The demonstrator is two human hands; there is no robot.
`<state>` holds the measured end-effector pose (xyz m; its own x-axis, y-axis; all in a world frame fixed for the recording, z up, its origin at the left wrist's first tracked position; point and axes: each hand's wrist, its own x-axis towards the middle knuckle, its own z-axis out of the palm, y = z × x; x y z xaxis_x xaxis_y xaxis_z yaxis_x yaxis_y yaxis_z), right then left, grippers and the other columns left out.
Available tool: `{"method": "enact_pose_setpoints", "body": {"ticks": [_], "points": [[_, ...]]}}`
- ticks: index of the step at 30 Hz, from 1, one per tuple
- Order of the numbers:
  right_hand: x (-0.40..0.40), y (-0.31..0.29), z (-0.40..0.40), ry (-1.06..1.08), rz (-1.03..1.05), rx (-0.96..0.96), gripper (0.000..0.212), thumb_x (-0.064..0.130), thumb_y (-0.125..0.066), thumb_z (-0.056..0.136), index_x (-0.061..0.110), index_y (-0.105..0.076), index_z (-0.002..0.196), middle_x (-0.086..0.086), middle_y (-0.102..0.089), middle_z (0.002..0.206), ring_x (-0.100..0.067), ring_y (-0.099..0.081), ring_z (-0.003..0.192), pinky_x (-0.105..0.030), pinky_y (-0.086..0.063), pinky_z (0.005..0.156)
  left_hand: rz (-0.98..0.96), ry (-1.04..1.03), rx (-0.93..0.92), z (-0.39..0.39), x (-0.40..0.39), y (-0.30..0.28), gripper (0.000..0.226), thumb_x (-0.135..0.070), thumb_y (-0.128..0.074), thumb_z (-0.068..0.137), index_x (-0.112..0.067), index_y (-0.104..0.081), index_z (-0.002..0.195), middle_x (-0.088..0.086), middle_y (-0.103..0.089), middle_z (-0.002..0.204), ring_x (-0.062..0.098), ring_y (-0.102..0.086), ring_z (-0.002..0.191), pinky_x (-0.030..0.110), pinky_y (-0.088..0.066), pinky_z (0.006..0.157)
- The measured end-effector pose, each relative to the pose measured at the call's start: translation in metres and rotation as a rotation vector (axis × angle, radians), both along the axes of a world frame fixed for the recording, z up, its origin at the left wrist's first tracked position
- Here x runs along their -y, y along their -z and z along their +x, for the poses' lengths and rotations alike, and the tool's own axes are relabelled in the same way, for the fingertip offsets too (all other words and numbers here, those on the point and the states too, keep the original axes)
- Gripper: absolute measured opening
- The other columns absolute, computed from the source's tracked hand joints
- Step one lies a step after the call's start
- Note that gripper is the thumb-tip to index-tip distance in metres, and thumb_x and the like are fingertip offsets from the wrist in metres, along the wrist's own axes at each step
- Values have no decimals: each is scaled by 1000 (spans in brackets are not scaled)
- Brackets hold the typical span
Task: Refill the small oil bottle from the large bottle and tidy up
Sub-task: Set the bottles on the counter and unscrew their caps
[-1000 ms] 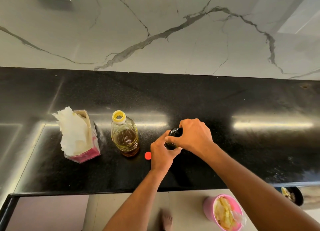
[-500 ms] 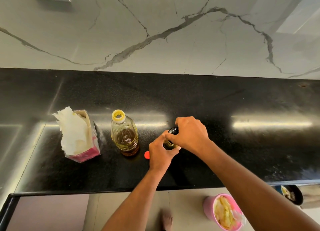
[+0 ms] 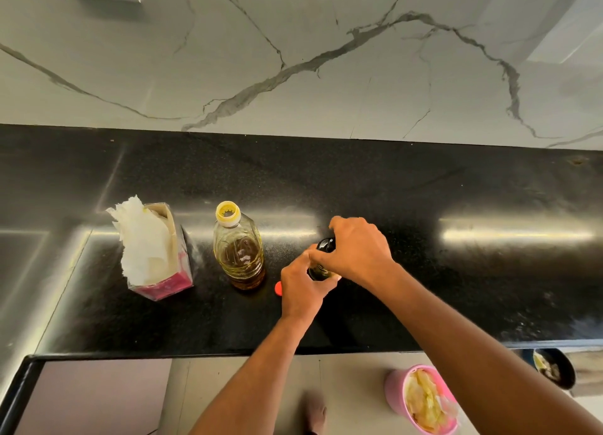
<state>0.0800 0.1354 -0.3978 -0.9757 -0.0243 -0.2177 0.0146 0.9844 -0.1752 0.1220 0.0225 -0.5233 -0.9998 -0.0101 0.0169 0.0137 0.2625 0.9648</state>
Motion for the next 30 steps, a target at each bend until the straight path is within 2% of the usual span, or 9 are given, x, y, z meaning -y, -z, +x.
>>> {"method": "enact_pose_setpoints", "body": {"ticks": [2, 4, 7, 10, 12, 18, 22, 26, 30], "points": [[2, 3, 0, 42, 17, 18, 54, 70, -72, 78, 18, -63, 91, 2, -66, 81, -17, -67, 74, -38, -62, 68, -12, 9, 0, 0, 0, 0, 39, -12, -93, 75, -27, -75, 107, -16, -78, 104, 1, -74, 104, 24, -59, 95], [2, 3, 1, 33, -16, 22, 47, 64, -76, 75, 21, -64, 89, 4, -66, 79, -15, -66, 70, -36, -62, 65, -3, 30, 4, 0, 1, 0, 45, -10, -91, 75, -27, -75, 113, -15, -78, 97, 5, -75, 100, 27, -60, 93], [-1, -1, 3, -46, -10, -6, 48, 59, -78, 70, 27, -67, 104, 6, -65, 95, -17, -66, 80, -35, -59, 69, 11, 48, -6, 0, 2, -1, 44, -12, -90, 77, -28, -74, 115, -13, -78, 93, 9, -76, 95, 29, -61, 91], [-6, -8, 2, -124, -42, -18, 57, 54, -80, 72, 32, -65, 122, 6, -60, 108, -17, -64, 91, -34, -56, 75, 10, 45, -21, 0, 1, -1, 40, -16, -91, 80, -28, -73, 113, -14, -78, 96, 9, -76, 96, 23, -60, 89], [-11, -13, 1, -128, -78, -11, 61, 52, -82, 71, 34, -64, 126, 7, -59, 110, -16, -63, 95, -34, -56, 77, 5, 46, -19, 0, 1, -1, 42, -18, -92, 80, -29, -73, 116, -15, -78, 100, 7, -75, 99, 18, -59, 89], [-36, -17, 6, 13, -325, 11, 57, 44, -89, 68, 35, -65, 119, 10, -63, 109, -10, -65, 98, -29, -58, 83, -44, 44, -22, 2, 4, 4, 52, -24, -94, 79, -32, -70, 125, -17, -77, 107, 5, -74, 104, 17, -57, 92], [-55, -19, 13, 106, -488, 39, 54, 42, -92, 68, 37, -63, 113, 15, -68, 103, -4, -67, 91, -21, -54, 75, -46, 29, -19, 4, 5, 5, 57, -24, -96, 76, -33, -70, 127, -18, -77, 110, 4, -74, 106, 18, -57, 95], [-74, -18, 23, 188, -589, 28, 50, 38, -94, 69, 39, -65, 109, 12, -69, 105, -8, -68, 98, -31, -59, 85, -36, 13, -22, 7, 7, 2, 58, -19, -96, 76, -37, -70, 124, -19, -77, 108, 3, -74, 105, 9, -51, 94], [-91, -3, 35, 285, -687, -14, 51, 33, -96, 69, 38, -63, 107, 8, -68, 108, -12, -69, 95, -34, -61, 83, -23, 0, -19, 9, 11, 5, 53, -17, -97, 75, -30, -73, 121, -18, -77, 106, 8, -74, 105, 16, -55, 95]]}}
